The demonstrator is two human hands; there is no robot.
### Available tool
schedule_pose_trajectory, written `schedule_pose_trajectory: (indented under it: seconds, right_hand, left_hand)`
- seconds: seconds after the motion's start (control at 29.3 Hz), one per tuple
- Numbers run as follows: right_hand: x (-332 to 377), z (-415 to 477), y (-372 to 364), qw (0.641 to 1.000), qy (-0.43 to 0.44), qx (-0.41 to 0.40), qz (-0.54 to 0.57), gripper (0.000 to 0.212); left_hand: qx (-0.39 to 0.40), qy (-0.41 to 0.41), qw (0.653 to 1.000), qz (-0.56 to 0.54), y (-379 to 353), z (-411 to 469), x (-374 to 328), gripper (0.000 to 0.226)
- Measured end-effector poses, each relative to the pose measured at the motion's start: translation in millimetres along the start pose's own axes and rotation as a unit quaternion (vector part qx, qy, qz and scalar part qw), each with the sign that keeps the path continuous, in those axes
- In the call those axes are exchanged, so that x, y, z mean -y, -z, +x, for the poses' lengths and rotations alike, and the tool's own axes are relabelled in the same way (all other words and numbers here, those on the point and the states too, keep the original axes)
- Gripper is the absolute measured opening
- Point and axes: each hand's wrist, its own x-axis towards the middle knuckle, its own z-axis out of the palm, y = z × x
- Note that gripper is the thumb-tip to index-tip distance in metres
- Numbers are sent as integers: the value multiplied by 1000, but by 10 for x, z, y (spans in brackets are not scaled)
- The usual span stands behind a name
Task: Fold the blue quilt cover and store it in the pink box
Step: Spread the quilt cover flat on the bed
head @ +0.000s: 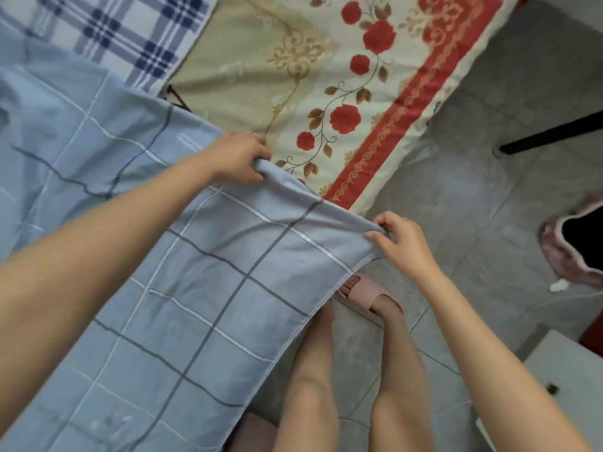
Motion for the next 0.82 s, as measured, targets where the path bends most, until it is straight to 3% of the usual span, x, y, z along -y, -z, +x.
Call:
schedule_pose_trajectory:
  seconds: [0.1,0.14,0.21,0.38,0.44,0.51,0.62,0.82]
  right_hand:
    - [-40,-53,-43,999,8,-43,21,12]
    - [-52,-68,-77,998,5,-61,34,9]
    - [-102,-91,-159,992,-12,-107,69,10]
    - [-187,-60,-392,977,-97,-148,120,13]
    - [-163,-60,-438,972,-105,-146,152,9]
    - [-103,-66,-439,974,-81,-127,171,5]
    - [17,-53,-391,987,-27,-83,133,22]
    - [77,-61,-277,991,-2,-86,101,25]
  left_hand:
    - [11,4,998,-58,145,2,103,16]
    - [-10,3,998,-63,166,0,127,8]
    - [-71,8,996,-56,140,32,149,18]
    - [-198,135,960,-147,-112,136,293,39]
    - [-220,110,962,-117,-192,107,229,38]
    - [-191,27,977,-86,-230,90,70,45]
    - [-95,-84,991,-50,-253,134,-200,49]
    - [-23,-128,991,-33,-126,327,-435,18]
